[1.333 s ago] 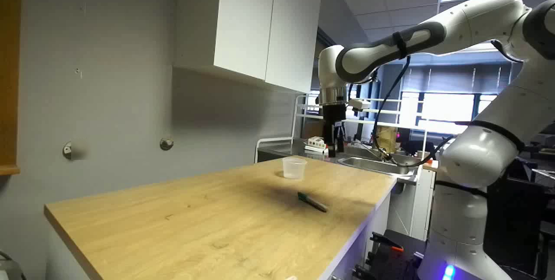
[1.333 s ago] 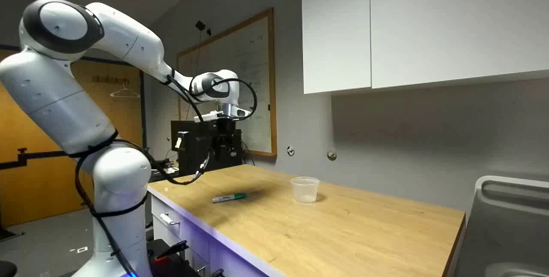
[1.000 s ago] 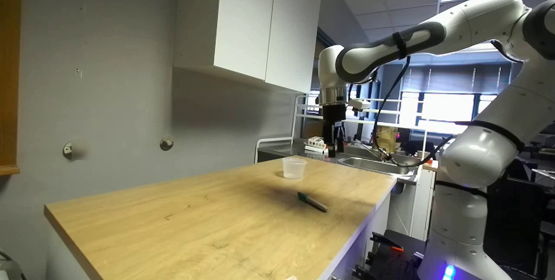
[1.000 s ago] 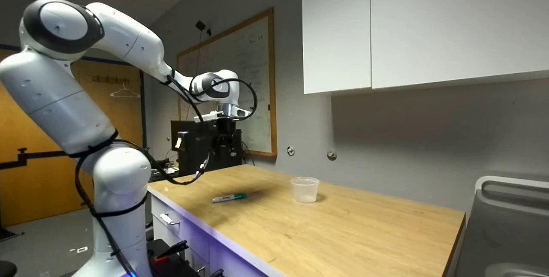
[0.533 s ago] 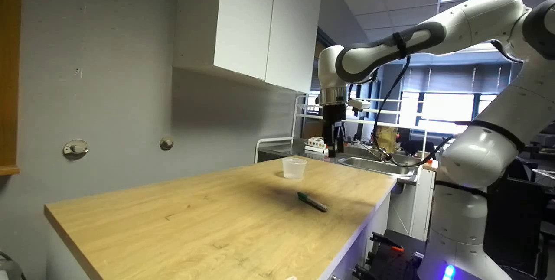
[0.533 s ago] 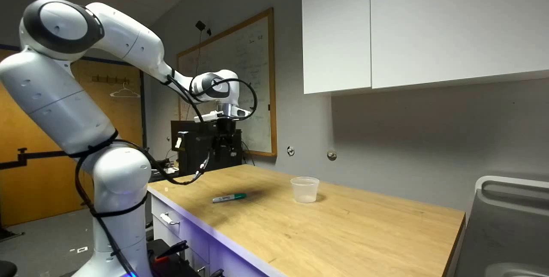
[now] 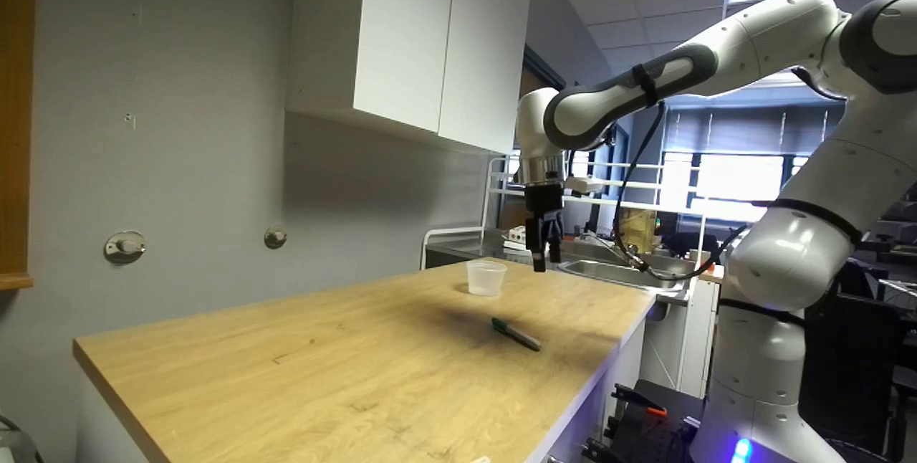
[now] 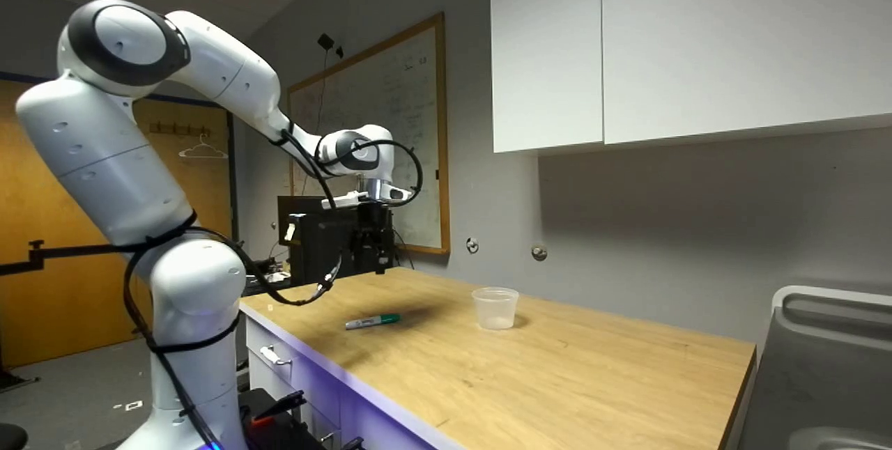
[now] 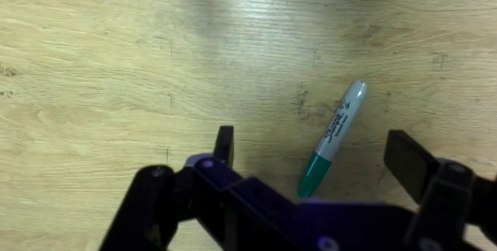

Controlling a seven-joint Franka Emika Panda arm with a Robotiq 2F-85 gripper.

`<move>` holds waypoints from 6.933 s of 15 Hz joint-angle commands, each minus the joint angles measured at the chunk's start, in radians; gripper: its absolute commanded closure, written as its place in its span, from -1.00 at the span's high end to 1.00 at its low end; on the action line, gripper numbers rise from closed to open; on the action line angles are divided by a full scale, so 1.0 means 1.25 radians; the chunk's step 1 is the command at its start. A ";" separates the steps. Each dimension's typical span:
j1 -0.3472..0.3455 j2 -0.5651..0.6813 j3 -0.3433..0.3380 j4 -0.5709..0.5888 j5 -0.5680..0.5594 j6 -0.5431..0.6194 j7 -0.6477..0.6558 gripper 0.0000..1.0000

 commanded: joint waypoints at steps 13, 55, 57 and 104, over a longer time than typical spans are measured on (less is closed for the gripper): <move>0.023 0.246 0.034 0.036 0.031 0.183 0.233 1.00; -0.039 0.179 0.029 0.260 -0.306 0.186 0.327 -0.85; -0.059 0.194 0.013 0.284 -0.312 0.190 0.322 -0.85; -0.023 0.599 -0.165 0.532 -0.206 0.218 0.253 1.00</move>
